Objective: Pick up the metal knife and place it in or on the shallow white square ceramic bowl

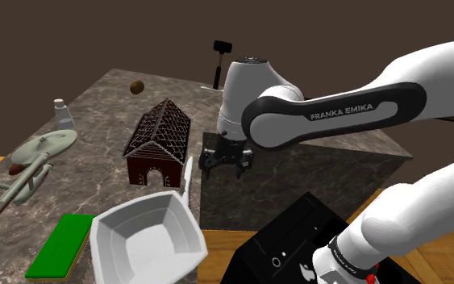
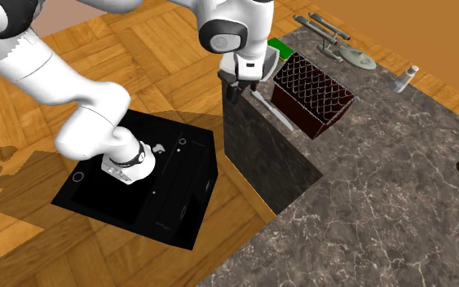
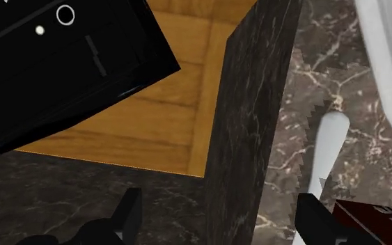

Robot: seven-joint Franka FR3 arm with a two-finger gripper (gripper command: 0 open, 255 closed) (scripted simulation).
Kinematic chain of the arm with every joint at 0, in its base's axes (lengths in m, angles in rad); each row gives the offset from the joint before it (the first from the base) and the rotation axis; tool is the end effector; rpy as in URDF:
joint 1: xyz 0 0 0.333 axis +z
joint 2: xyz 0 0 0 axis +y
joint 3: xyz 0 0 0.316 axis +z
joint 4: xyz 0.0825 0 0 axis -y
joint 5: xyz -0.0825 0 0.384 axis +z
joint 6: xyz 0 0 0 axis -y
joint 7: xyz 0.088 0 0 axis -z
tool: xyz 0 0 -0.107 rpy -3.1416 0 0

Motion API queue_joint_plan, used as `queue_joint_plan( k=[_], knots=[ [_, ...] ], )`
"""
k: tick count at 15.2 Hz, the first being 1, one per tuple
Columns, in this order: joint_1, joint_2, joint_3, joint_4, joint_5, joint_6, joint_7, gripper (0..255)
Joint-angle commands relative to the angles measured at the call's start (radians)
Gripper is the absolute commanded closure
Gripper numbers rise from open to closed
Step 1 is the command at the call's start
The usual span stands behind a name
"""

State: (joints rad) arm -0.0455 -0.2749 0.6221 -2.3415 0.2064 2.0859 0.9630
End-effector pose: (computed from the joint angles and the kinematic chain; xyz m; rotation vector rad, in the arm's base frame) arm 0.3825 0.2676 0.4193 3.0384 -0.7932 -0.0457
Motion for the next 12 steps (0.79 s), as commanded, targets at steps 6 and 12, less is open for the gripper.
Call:
queue_joint_plan(
  k=[6,12],
  knots=[
    [-0.032,0.344,0.113,0.203,-0.248,0.113,0.371,0],
    [-0.004,0.439,0.098,0.222,-0.332,0.166,0.455,0]
  ],
)
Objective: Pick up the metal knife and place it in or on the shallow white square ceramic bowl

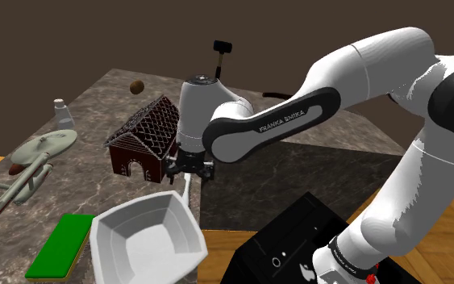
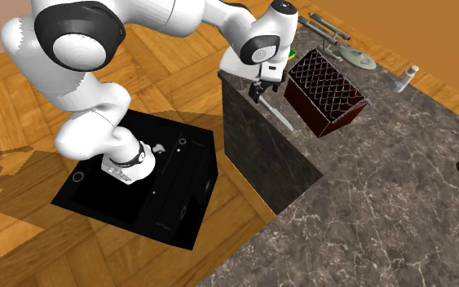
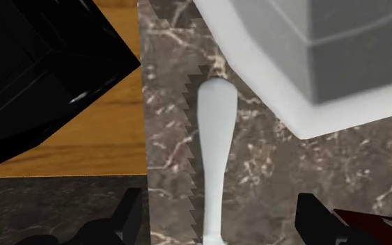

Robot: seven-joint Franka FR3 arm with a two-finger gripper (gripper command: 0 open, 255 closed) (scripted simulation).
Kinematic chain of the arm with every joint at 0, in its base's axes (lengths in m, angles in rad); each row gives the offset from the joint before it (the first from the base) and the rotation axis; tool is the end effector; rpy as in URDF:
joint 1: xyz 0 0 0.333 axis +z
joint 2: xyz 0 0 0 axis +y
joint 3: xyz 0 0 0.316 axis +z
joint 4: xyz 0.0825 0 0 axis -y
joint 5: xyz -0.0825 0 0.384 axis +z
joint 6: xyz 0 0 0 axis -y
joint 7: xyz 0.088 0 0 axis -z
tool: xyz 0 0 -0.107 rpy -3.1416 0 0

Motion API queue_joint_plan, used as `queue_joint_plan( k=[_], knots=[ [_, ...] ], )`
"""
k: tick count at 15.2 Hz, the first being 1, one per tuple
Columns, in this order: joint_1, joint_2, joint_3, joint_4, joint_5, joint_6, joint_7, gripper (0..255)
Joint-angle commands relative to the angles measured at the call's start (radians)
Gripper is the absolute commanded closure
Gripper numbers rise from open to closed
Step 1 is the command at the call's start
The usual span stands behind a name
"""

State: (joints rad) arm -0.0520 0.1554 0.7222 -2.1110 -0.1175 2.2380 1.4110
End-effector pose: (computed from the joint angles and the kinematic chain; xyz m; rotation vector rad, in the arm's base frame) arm 0.4468 0.3416 0.3615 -2.9485 1.0350 0.0023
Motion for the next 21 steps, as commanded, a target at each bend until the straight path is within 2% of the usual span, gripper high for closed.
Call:
queue_joint_plan(
  k=[1,3,11,12,21],
  knots=[
    [0.005,0.018,-0.004,-0.013,-0.017,0.026,0.014,0],
    [0.012,0.044,-0.011,-0.024,-0.041,0.056,0.03,0],
    [0.012,0.043,-0.011,-0.024,-0.041,0.056,0.03,0],
    [0.012,0.043,-0.011,-0.024,-0.041,0.056,0.03,255],
    [0.012,0.043,-0.011,-0.024,-0.041,0.056,0.03,255]
  ],
)
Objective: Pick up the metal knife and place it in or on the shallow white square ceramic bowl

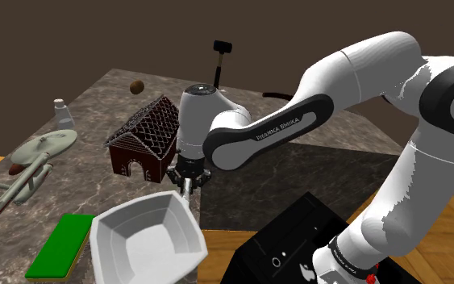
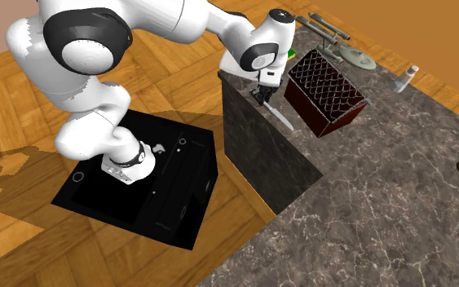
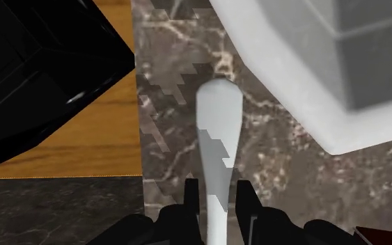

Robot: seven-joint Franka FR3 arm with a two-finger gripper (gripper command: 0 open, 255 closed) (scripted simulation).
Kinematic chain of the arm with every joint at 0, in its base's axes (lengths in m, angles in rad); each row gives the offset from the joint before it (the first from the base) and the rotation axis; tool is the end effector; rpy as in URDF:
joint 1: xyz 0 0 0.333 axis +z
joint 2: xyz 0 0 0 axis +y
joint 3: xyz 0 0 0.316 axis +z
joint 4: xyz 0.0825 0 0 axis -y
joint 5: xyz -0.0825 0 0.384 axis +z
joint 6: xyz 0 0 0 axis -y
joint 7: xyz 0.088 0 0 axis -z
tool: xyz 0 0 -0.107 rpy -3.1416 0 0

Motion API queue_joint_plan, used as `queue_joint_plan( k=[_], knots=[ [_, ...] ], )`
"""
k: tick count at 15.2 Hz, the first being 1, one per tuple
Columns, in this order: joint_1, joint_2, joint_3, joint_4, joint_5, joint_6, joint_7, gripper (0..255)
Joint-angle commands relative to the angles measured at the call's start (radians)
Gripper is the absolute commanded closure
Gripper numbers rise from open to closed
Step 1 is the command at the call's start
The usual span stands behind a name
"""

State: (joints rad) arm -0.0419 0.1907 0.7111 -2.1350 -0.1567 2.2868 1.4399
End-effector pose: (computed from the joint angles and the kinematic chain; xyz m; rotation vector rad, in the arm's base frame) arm 0.4461 0.3407 0.3395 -2.9498 1.0400 -0.0027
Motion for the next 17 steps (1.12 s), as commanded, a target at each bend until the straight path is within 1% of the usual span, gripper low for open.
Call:
queue_joint_plan(
  k=[1,9,17],
  knots=[
    [-0.001,-0.002,0.003,0.004,0.008,-0.005,-0.005,255],
    [-0.019,-0.073,0.019,0.048,0.074,-0.1,-0.05,255],
    [-0.029,-0.131,0.024,0.106,0.123,-0.2,-0.083,255]
  ],
)
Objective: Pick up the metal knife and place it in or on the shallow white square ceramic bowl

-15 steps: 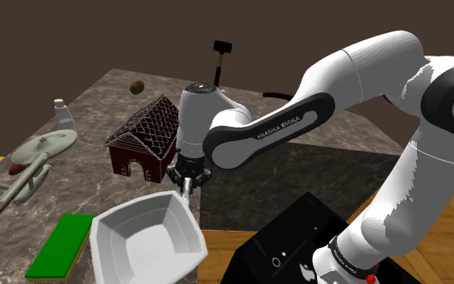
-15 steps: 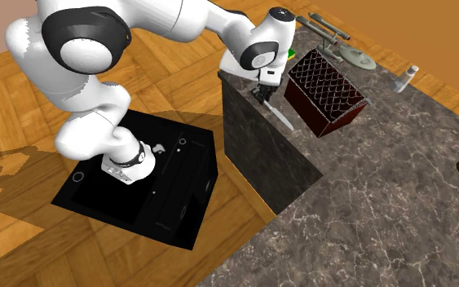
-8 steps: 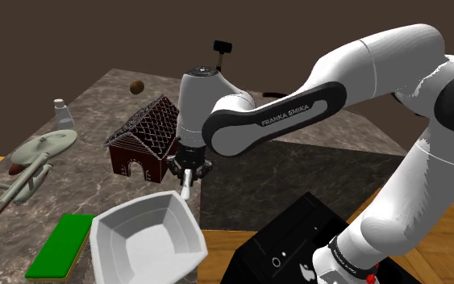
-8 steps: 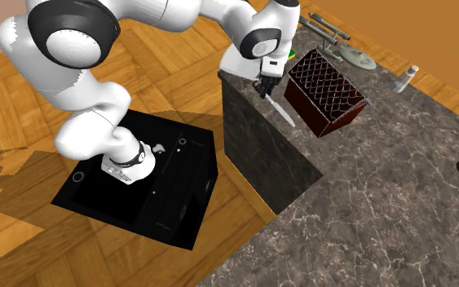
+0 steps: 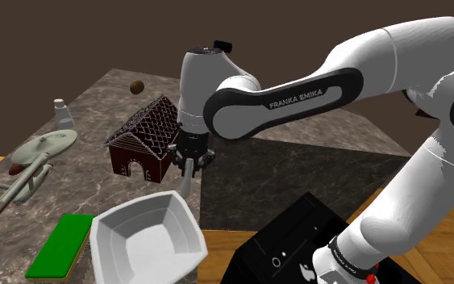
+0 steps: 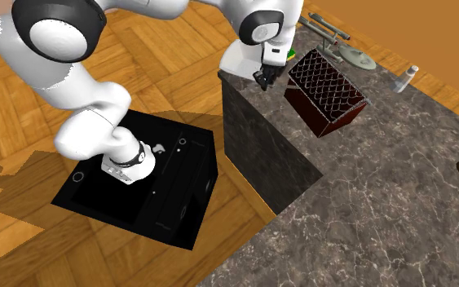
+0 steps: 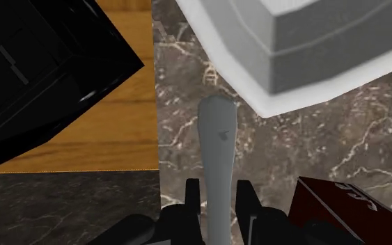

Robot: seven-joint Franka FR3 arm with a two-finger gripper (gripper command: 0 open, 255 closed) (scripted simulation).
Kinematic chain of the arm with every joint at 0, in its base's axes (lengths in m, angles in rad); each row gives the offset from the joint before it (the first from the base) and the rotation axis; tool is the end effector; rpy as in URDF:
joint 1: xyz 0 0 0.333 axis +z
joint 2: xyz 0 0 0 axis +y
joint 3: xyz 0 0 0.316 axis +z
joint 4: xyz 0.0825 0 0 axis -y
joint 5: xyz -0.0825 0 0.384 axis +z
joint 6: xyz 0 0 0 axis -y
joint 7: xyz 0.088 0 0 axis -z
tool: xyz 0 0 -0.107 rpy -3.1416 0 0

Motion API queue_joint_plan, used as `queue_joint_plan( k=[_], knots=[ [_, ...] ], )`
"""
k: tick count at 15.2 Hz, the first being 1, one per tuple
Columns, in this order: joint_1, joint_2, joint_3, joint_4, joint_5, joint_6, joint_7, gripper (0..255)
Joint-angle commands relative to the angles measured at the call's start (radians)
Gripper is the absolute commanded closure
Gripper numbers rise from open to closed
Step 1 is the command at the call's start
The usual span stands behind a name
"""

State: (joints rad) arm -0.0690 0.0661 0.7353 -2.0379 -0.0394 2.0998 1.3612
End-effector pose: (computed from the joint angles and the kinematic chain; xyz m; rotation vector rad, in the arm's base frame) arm 0.4457 0.3423 0.4208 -2.9478 1.0371 0.0025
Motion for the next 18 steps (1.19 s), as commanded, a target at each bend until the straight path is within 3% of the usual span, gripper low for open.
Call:
queue_joint_plan(
  k=[1,8,18],
  knots=[
    [-0.003,-0.012,0.0,0.017,0.01,-0.026,-0.008,255],
    [-0.007,-0.045,-0.001,0.074,0.035,-0.106,-0.025,255],
    [0.134,0.032,0.111,0.153,-0.033,-0.135,0.251,255]
  ],
)
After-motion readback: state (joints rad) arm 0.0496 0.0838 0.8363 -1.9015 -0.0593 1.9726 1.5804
